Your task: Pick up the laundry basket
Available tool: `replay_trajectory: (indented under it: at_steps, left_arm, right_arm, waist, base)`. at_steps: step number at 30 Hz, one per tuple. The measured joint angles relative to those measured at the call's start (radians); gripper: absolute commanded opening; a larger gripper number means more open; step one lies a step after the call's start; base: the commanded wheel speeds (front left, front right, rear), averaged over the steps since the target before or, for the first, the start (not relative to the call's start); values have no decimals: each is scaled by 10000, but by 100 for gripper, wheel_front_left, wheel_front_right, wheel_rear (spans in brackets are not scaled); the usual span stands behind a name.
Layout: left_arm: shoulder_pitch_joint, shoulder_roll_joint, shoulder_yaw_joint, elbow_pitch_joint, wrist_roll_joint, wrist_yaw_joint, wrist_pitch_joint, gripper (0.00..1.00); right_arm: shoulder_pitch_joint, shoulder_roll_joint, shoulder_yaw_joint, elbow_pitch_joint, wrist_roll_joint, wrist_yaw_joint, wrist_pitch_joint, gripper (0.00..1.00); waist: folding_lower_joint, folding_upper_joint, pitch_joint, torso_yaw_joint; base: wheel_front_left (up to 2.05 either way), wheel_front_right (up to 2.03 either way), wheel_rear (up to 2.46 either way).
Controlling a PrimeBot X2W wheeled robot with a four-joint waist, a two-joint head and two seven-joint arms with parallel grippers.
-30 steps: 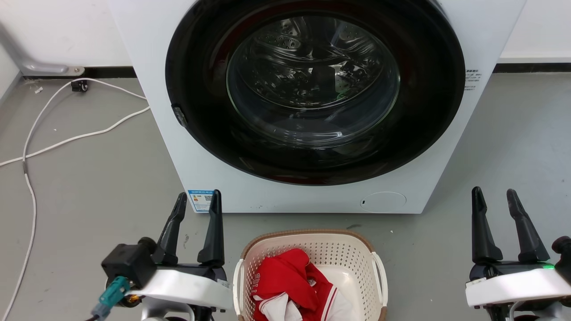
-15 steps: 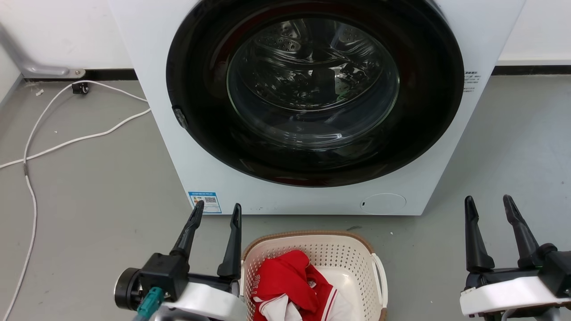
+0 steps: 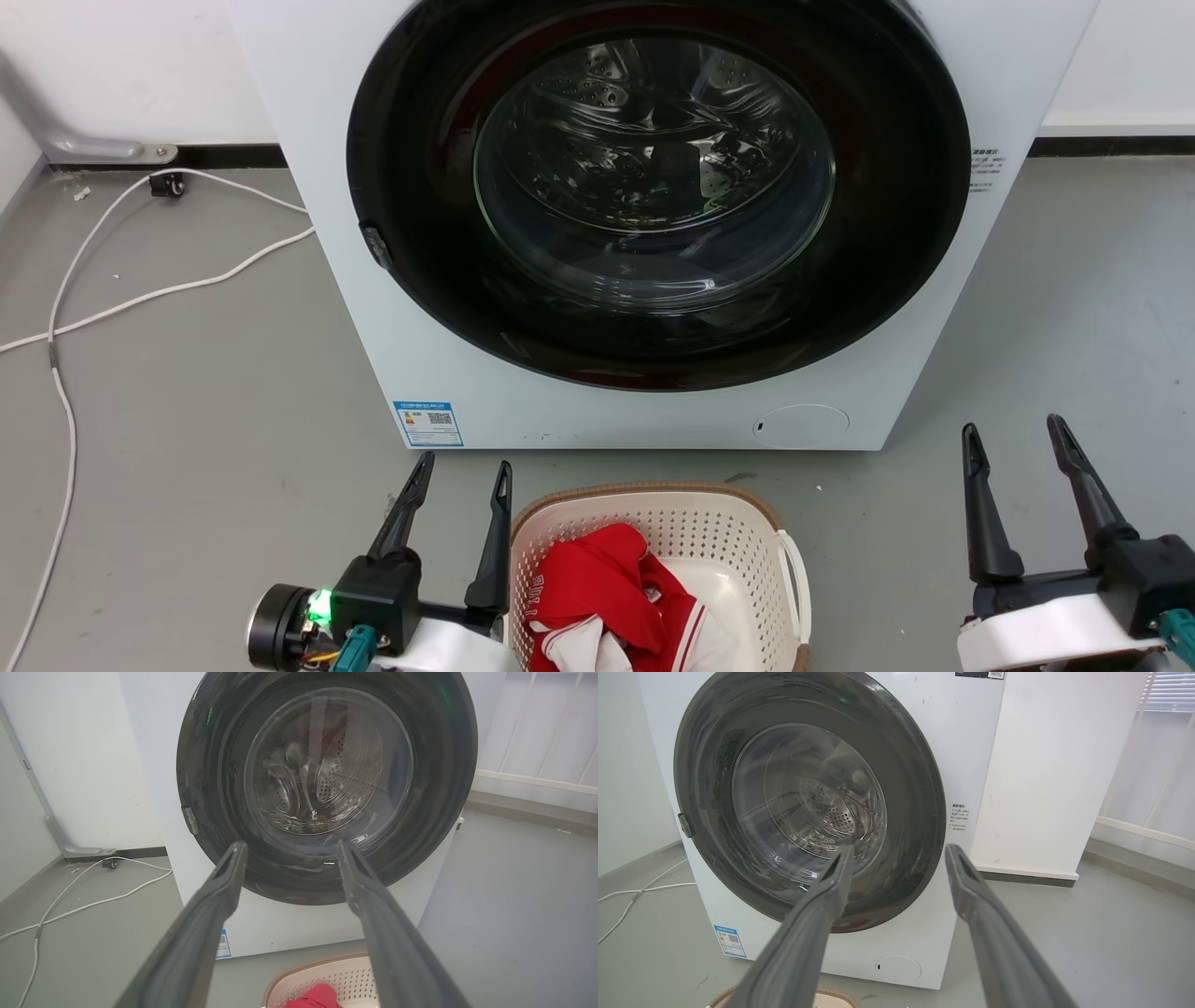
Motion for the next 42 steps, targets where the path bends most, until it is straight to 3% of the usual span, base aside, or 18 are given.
replay_trajectory:
  at_steps: [12,25,42]
  left_arm:
    - [217,-359,265,111,366,-163,-222,100]
    - [399,-786,771,828,696,-928,-395,100]
    - [407,-966,1051,949,920,-1195,-395,100]
  right_arm:
    - [135,-2,56,52,-617,2,-249,100]
    - [197,-2,136,579,610,2,-422,100]
    - [193,-2,134,685,794,2,-422,100]
  waist:
    - [0,0,15,22]
    - [0,0,-19,5]
    - [0,0,-22,-2]
  base:
    - [0,0,0]
    - [0,0,0]
    - [0,0,0]
